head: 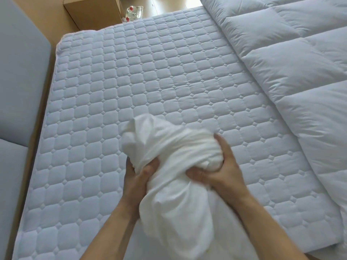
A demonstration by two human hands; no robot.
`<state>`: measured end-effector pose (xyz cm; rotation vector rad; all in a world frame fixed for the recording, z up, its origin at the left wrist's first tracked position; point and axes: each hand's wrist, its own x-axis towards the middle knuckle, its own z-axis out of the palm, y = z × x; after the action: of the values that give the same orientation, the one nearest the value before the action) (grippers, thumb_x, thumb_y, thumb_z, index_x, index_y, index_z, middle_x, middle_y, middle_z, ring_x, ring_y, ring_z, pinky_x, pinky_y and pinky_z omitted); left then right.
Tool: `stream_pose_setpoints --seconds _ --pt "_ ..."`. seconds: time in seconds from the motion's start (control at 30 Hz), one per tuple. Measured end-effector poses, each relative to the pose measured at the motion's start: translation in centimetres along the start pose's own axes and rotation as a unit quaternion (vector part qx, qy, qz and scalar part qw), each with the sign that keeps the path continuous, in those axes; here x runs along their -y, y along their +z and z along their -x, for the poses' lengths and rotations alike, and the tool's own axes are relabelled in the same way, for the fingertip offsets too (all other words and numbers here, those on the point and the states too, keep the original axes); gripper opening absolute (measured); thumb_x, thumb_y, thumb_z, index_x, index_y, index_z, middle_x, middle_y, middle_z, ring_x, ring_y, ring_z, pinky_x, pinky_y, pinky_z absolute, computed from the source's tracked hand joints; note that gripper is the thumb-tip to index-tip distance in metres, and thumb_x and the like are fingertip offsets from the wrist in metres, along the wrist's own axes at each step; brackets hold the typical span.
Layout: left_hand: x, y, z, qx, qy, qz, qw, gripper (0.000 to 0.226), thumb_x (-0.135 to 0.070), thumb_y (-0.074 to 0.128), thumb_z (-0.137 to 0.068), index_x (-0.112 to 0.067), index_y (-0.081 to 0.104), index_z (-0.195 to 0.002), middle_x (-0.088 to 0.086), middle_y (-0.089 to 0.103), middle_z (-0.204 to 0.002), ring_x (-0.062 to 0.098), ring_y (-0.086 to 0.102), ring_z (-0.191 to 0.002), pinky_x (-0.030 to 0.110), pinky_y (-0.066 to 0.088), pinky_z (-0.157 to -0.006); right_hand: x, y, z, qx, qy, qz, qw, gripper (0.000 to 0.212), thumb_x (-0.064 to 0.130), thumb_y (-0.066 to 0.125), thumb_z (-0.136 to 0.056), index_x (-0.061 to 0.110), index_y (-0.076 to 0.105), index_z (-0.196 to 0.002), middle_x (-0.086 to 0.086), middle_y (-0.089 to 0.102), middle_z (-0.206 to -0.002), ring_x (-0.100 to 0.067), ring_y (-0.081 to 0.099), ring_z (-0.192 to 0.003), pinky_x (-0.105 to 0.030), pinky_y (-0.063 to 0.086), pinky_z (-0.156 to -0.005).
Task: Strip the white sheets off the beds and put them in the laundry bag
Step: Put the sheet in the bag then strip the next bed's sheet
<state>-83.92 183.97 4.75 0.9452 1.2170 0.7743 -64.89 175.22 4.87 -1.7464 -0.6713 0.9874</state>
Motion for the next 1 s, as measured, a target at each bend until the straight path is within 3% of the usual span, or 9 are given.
stream_pose_setpoints --seconds 0.1,0.2,0.33,0.47,0.53,0.6,0.63,0.77,1.0 --pt "3.2 1.1 -1.1 0.029 -0.048 0.131 0.990 0.082 -0.060 0.079 -0.070 -0.038 0.047 -0.142 0.000 0.058 -0.140 0.027 0.057 -0.127 0.055 0.044 -0.103 5.4 -2.0 -2.6 0.005 -0.119 0.132 0.984 0.120 0.068 0.083 -0.028 0.064 0.033 -0.137 0.017 0.045 -0.128 0.001 0.047 -0.120 -0.019 0.037 -0.104" --pt "9.8 -1.1 -1.4 0.015 -0.182 0.175 0.968 0.081 -0.061 0.074 -0.078 -0.032 0.043 -0.147 0.013 0.049 -0.148 0.040 0.049 -0.132 0.063 0.035 -0.109 2.2 -0.2 -2.9 0.053 -0.150 0.223 0.962 0.114 0.069 0.079 -0.038 0.068 0.024 -0.138 0.011 0.037 -0.136 -0.008 0.039 -0.129 -0.031 0.036 -0.111" --pt "11.4 -4.7 -1.0 -0.009 -0.215 0.077 0.974 0.080 -0.062 0.080 -0.065 -0.028 0.058 -0.134 0.011 0.063 -0.133 0.033 0.061 -0.120 0.057 0.044 -0.104 -6.9 1.9 -1.3 0.054 -0.144 0.191 0.969 0.115 0.073 0.079 -0.046 0.062 0.020 -0.144 0.005 0.035 -0.146 -0.018 0.028 -0.143 -0.043 0.032 -0.117" --pt "3.9 -4.2 -0.6 -0.142 -0.085 -0.247 0.955 0.101 -0.051 0.077 -0.048 -0.019 0.048 -0.139 0.008 0.054 -0.140 0.031 0.049 -0.130 0.051 0.042 -0.106 -8.2 1.9 -1.8 0.047 -0.149 0.146 0.977 0.116 0.071 0.082 -0.047 0.056 0.024 -0.146 0.008 0.034 -0.148 -0.015 0.029 -0.144 -0.043 0.032 -0.117" --pt "0.8 -3.2 -0.7 -0.223 0.125 -0.453 0.854 0.105 -0.041 0.072 -0.062 -0.010 0.027 -0.152 0.020 0.025 -0.158 0.037 0.021 -0.147 0.056 0.026 -0.113 -7.5 1.9 -2.0 0.070 -0.133 0.145 0.978 0.116 0.068 0.083 -0.044 0.062 0.022 -0.142 0.012 0.032 -0.147 -0.009 0.027 -0.144 -0.038 0.030 -0.118" --pt "-0.8 -0.7 -1.5 -0.133 0.349 -0.559 0.740 0.089 -0.037 0.057 -0.073 -0.013 0.026 -0.154 0.022 0.018 -0.161 0.040 0.011 -0.150 0.060 0.019 -0.113 -7.1 1.8 -2.1 0.079 -0.117 0.148 0.979 0.115 0.067 0.084 -0.043 0.067 0.020 -0.139 0.016 0.031 -0.147 -0.006 0.026 -0.143 -0.034 0.028 -0.119" --pt "-1.1 0.6 -2.4 -0.053 0.367 -0.575 0.729 0.081 -0.043 0.047 -0.078 -0.019 0.030 -0.154 0.018 0.018 -0.162 0.038 0.007 -0.151 0.063 0.018 -0.113 -6.9 1.7 -1.9 0.080 -0.111 0.150 0.979 0.115 0.066 0.084 -0.043 0.068 0.019 -0.138 0.017 0.030 -0.147 -0.004 0.025 -0.143 -0.034 0.028 -0.119" --pt "2.0 1.4 -5.3 0.085 0.065 -0.617 0.779 0.093 -0.082 0.003 -0.069 -0.044 0.017 -0.154 -0.003 0.006 -0.166 0.028 -0.005 -0.152 0.064 0.006 -0.115 -5.9 1.0 -1.7 0.107 -0.066 0.194 0.973 0.115 0.067 0.083 -0.043 0.072 0.015 -0.136 0.019 0.026 -0.150 -0.003 0.022 -0.145 -0.037 0.027 -0.119" --pt "5.2 0.9 -5.0 -0.007 -0.003 -0.611 0.792 0.102 -0.085 -0.005 -0.066 -0.038 0.008 -0.156 -0.002 0.011 -0.165 0.032 0.003 -0.151 0.057 0.003 -0.117 -1.1 1.2 -2.8 0.220 0.135 0.292 0.921 0.127 0.076 0.073 -0.033 0.065 0.007 -0.141 0.011 -0.005 -0.162 -0.019 -0.004 -0.152 -0.053 0.021 -0.119"
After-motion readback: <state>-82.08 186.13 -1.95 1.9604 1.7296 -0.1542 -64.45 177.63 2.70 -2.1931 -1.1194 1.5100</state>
